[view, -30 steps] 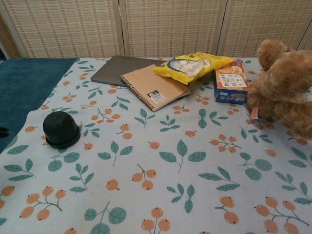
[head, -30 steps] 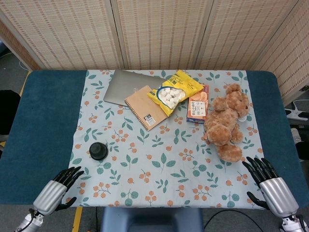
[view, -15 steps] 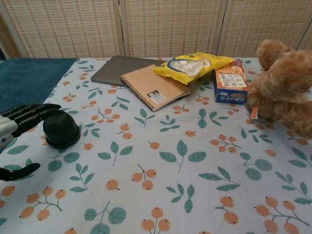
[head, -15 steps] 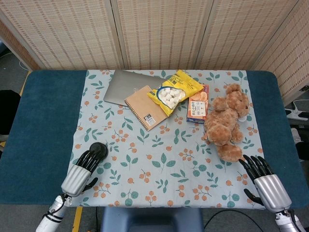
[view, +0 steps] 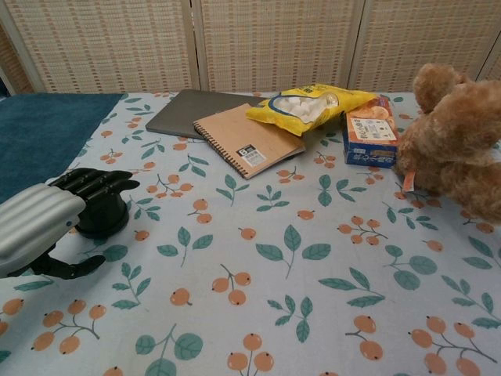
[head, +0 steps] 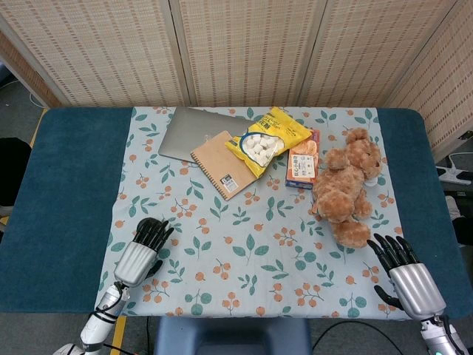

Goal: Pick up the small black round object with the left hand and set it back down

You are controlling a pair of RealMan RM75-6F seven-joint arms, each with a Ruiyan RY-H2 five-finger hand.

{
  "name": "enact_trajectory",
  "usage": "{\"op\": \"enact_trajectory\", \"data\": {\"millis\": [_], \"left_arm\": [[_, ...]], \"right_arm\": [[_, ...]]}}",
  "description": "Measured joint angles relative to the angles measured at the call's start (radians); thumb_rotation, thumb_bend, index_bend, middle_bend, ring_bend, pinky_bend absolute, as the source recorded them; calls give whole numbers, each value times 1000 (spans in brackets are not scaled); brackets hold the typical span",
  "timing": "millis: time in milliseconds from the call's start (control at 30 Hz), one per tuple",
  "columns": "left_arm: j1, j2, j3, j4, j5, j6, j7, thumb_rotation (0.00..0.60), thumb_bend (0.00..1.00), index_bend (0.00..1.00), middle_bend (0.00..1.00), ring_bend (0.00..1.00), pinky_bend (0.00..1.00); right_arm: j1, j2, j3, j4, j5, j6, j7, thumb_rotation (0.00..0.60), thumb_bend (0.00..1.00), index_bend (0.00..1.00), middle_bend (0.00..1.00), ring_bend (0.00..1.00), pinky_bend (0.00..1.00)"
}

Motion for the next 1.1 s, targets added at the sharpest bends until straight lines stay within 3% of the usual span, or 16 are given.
{"op": "enact_trajectory", "data": {"millis": [733,933,1100], "left_arm": [[-64,-95,-27,207,-122,-93,7,600,316,0,26,6,106],[-70,-143,-35,297,-127,-54,-3,600,351,57,187,161,222],[-71,-191,-49,376,-129,28,-27,600,533,250,370,353,462]], "right_arm": [[7,-14,-4,-7,17,-23,-43,600,153,0,0,0,0],[10,-13,-7,-10,18,-30,-48,600,153,0,0,0,0],[11,-12,-11,-11,17,-33,-50,600,153,0,0,0,0]]}}
